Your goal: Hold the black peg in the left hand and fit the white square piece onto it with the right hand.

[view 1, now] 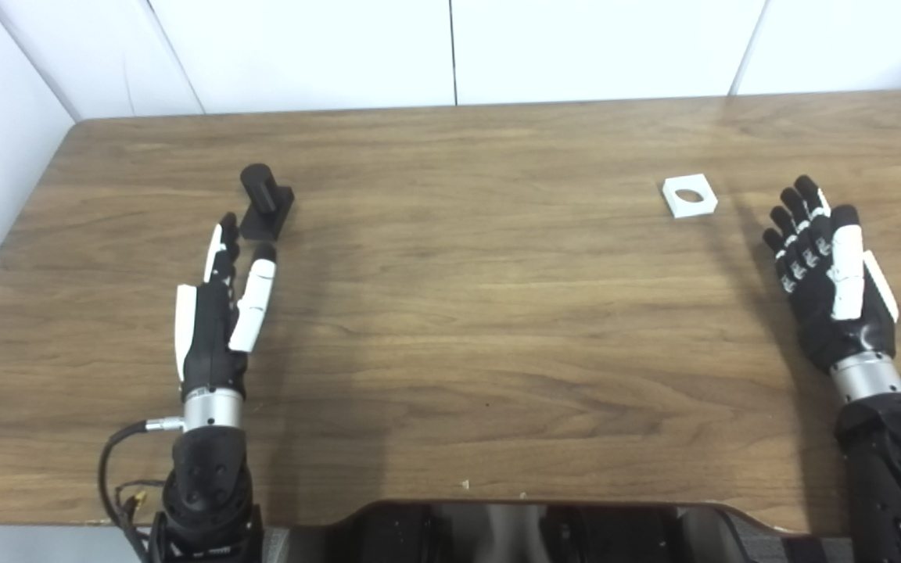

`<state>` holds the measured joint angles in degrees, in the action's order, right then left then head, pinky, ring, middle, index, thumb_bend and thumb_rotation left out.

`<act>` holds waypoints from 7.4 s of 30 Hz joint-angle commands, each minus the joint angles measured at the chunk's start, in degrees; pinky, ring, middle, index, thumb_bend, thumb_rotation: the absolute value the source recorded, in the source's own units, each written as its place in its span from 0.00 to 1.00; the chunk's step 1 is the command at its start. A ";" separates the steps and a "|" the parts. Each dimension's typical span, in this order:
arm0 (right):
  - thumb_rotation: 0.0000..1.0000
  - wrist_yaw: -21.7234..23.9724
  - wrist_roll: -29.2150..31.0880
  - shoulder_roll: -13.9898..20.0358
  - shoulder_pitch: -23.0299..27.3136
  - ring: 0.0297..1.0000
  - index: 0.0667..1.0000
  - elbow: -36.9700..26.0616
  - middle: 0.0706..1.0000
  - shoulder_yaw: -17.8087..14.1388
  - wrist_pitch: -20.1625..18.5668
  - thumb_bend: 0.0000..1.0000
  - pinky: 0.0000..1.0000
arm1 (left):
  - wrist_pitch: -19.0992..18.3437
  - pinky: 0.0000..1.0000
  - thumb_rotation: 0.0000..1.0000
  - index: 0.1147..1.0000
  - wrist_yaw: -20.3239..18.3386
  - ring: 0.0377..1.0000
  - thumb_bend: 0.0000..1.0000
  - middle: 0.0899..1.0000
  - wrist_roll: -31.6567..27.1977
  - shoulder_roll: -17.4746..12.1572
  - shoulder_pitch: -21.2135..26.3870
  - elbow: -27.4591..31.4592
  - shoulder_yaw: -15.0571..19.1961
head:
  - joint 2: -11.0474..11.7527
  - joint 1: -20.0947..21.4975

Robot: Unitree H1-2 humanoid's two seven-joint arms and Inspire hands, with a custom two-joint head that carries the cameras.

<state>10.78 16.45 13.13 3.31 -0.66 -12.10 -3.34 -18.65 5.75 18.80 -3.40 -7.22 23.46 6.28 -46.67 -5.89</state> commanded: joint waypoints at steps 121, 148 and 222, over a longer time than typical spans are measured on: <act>1.00 2.76 1.61 0.88 -0.83 1.00 1.00 3.77 1.00 0.61 3.91 0.54 1.00 | -8.26 1.00 0.47 0.65 -12.91 1.00 0.76 0.91 54.40 -8.10 30.92 -35.93 -2.31 | 6.54 -1.99; 1.00 2.51 1.38 0.74 -0.72 1.00 1.00 3.45 1.00 0.47 3.77 0.55 1.00 | -8.24 1.00 0.25 0.52 -7.90 1.00 0.69 0.91 48.49 -9.38 30.75 -37.38 -4.57 | 7.39 -1.48; 0.97 1.92 0.41 0.00 -0.95 1.00 1.00 0.17 1.00 1.96 0.18 0.52 1.00 | -6.15 0.95 0.08 0.42 -6.65 1.00 0.51 0.88 37.16 -0.43 8.18 -9.90 -23.79 | 6.04 3.55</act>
<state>12.81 16.45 14.33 3.12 -0.19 -10.83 -3.48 -25.58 0.26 56.58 -4.20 2.16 12.88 -16.44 -40.60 -2.29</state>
